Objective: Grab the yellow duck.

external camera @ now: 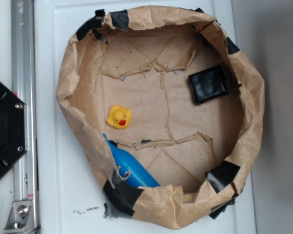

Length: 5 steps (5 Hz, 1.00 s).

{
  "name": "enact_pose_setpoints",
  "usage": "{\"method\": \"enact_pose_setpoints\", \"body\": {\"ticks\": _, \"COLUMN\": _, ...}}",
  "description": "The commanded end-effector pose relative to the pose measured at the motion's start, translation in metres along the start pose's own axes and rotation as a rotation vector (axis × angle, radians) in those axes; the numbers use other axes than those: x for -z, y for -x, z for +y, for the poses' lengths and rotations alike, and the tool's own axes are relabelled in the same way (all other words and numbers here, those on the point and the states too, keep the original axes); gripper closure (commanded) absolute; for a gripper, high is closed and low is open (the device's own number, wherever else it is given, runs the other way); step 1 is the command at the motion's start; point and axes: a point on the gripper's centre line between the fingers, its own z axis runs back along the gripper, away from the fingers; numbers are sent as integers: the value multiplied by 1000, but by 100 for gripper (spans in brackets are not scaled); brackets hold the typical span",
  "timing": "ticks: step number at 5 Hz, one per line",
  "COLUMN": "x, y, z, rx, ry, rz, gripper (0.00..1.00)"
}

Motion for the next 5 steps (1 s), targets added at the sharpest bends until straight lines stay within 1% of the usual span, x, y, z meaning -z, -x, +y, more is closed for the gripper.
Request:
{"method": "enact_pose_setpoints", "body": {"ticks": 1, "x": 0, "y": 0, "z": 0, "rx": 0, "ry": 0, "rz": 0, "gripper": 0}}
{"method": "enact_pose_setpoints", "body": {"ticks": 2, "x": 30, "y": -43, "z": 9, "rx": -252, "ry": -5, "rz": 4, "gripper": 0}}
{"method": "enact_pose_setpoints", "body": {"ticks": 3, "x": 72, "y": -77, "z": 23, "rx": -416, "ry": 4, "rz": 67, "gripper": 0}}
{"method": "enact_pose_setpoints", "body": {"ticks": 4, "x": 112, "y": -88, "z": 34, "rx": -428, "ry": -52, "rz": 157, "gripper": 0}}
{"method": "enact_pose_setpoints", "body": {"ticks": 5, "x": 145, "y": -88, "z": 41, "rx": -381, "ry": -73, "rz": 238, "gripper": 0}}
